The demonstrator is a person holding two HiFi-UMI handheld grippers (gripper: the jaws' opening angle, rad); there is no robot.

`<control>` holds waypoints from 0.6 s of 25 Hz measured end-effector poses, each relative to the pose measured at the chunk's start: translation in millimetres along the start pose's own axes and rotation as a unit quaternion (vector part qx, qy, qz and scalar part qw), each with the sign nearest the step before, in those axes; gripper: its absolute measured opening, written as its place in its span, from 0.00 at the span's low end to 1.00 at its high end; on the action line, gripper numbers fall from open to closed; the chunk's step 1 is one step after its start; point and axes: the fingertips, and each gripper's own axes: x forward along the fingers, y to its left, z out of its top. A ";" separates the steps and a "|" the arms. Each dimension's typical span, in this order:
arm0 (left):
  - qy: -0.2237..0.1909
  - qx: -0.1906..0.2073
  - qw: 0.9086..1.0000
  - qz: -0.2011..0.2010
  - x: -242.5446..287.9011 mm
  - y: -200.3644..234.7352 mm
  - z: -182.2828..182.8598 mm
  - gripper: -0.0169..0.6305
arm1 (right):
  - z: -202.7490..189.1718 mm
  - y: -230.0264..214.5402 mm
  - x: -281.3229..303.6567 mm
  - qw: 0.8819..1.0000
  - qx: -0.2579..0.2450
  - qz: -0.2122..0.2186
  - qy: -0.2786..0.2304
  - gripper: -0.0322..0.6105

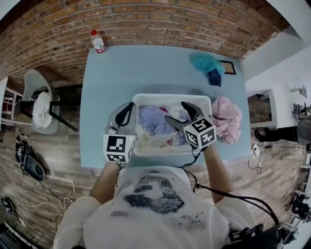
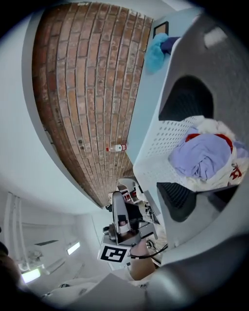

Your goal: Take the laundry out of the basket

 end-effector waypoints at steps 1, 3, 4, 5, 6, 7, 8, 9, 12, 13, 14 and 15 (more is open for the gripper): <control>0.002 0.000 1.000 0.000 0.1 0.4 -1.0 0.01 | -1.4 2.3 2.2 1.000 -0.006 0.007 0.005 0.68; 0.005 0.000 1.000 0.001 0.4 0.5 -2.9 0.01 | -7.0 5.8 7.0 0.999 -0.018 0.021 0.024 0.75; 0.006 0.000 1.000 0.001 0.8 0.6 -3.6 0.01 | -10.2 6.5 9.4 0.999 -0.023 0.028 0.035 0.76; 0.008 -0.001 1.000 0.001 1.5 0.9 -4.4 0.01 | -12.4 7.1 11.4 0.998 -0.028 0.036 0.044 0.78; 0.009 -0.001 1.000 0.002 2.3 1.2 -5.1 0.01 | -13.3 7.8 12.9 0.997 -0.031 0.045 0.048 0.80; 0.010 -0.002 1.000 0.003 3.2 1.6 -5.5 0.01 | -13.2 8.6 14.0 0.997 -0.035 0.054 0.050 0.81; 0.010 -0.002 1.000 0.003 4.2 2.0 -5.6 0.01 | -13.6 9.2 15.0 0.996 -0.042 0.063 0.054 0.81; 0.010 -0.002 1.000 0.003 5.1 2.6 -5.8 0.01 | -15.3 9.7 16.5 0.994 -0.055 0.070 0.061 0.81; 0.011 -0.004 1.000 0.006 6.2 6.3 -8.5 0.01 | -25.6 14.2 24.6 0.986 -0.095 0.099 0.095 0.83; 0.012 -0.005 1.000 0.008 6.6 8.1 -9.5 0.01 | -28.0 17.4 27.6 0.983 -0.099 0.113 0.102 0.83; 0.013 -0.007 1.000 0.010 7.0 9.9 -10.5 0.01 | -30.0 20.4 30.6 0.981 -0.101 0.127 0.108 0.83; 0.014 -0.008 1.000 0.012 7.6 11.4 -11.3 0.01 | -32.7 22.3 33.8 0.978 -0.107 0.138 0.114 0.83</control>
